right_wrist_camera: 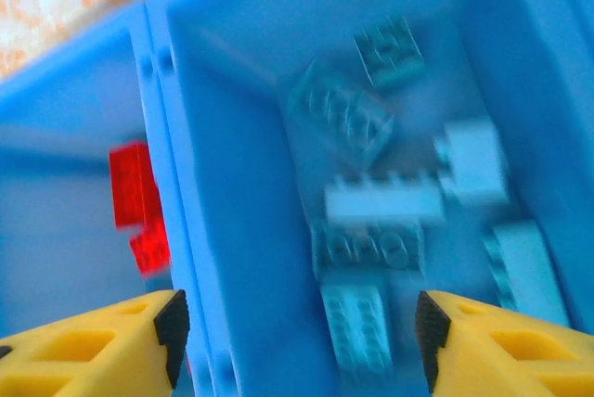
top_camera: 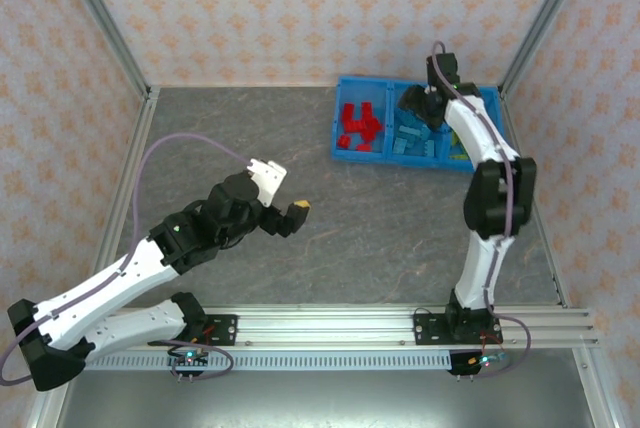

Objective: Sort the legos into containers by color

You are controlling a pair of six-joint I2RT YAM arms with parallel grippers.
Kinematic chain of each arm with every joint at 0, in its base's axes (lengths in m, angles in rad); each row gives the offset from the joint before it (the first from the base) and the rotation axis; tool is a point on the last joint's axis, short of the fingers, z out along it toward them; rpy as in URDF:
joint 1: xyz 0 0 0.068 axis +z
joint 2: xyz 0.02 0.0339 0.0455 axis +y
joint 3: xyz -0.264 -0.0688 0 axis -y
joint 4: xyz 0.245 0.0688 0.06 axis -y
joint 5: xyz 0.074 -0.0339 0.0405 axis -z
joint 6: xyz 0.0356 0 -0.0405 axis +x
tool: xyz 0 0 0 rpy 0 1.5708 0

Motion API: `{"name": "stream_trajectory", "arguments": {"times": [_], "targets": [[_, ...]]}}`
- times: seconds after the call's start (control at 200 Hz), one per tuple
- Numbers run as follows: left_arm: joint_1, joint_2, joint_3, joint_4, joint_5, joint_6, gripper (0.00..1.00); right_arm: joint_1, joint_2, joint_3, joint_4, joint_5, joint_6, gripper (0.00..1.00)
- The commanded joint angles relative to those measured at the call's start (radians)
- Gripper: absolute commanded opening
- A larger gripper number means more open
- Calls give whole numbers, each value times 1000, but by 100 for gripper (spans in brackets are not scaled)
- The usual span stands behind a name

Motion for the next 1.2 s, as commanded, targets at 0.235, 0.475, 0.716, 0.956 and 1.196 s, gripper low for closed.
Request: {"name": "stream_trajectory", "arguments": {"times": [0.235, 0.475, 0.716, 0.956, 1.196], "targets": [[312, -51, -281, 267, -466, 17, 100, 63, -827, -979, 579, 430, -230, 82], [500, -21, -506, 558, -427, 90, 100, 4, -726, -1265, 1026, 548, -312, 99], [608, 260, -561, 955, -243, 152, 100, -61, -368, -1261, 1384, 363, -377, 99], [734, 612, -515, 1318, 0, 117, 100, -76, -361, -1265, 1410, 344, -374, 99], [747, 572, -478, 1180, -14, 87, 100, -75, -361, -1262, 1401, 331, -380, 99]]}}
